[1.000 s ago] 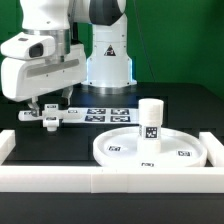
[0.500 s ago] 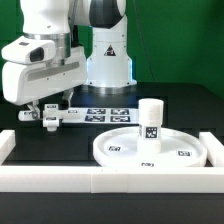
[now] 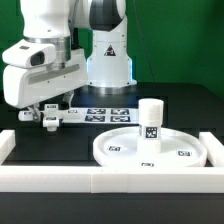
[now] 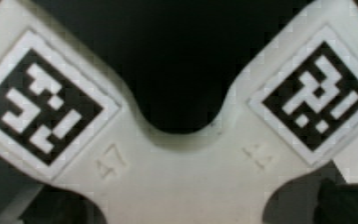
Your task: Assemble round table
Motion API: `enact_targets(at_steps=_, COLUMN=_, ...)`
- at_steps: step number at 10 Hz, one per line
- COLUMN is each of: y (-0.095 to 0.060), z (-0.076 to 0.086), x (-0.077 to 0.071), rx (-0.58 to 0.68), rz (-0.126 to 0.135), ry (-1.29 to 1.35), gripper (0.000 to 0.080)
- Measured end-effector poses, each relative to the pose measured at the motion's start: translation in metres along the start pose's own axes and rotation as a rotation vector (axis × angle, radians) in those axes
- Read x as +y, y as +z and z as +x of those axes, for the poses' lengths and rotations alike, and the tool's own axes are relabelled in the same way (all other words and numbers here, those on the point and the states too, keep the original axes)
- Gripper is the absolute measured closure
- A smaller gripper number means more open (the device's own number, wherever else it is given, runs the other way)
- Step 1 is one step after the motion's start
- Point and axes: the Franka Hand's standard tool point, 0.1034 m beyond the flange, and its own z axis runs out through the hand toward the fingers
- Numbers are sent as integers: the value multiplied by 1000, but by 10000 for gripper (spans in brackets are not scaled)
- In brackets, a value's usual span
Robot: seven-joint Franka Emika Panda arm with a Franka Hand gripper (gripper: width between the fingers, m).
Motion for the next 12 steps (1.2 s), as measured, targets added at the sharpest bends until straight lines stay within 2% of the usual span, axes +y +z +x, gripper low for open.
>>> enact_targets(at_steps=1, y=2, z=-1, x=-1, rx=-1, rz=3, ry=-2, gripper=150)
enact_targets(at_steps=2, y=2, z=-1, x=-1, rx=-2, rz=3, ry=-2, gripper=273)
enact_targets(at_steps=3, y=1, z=-1, x=1, rx=1, rz=-5, ry=-16, gripper=357)
enact_targets(at_steps=4, y=0, z=0, x=4, rx=5, rz=-20, ry=-30, gripper=357)
enact_targets(at_steps=6, y=-2, z=2, x=4, rx=6, rz=-22, ry=-33, gripper=357)
enact_targets(at_steps=8, y=-16, z=16, x=-1, rx=4, rz=0, ry=4, gripper=357)
enact_targets(at_steps=10, y=-39, z=44, x=-13, rx=-8, rz=44, ry=71, gripper=357)
enact_targets(at_steps=11, y=-52, z=57, x=-16, rx=-9, rz=50, ry=89, gripper=357)
enact_targets(at_steps=12, y=-66, z=74, x=-21, rx=-22, rz=73, ry=127, gripper=357)
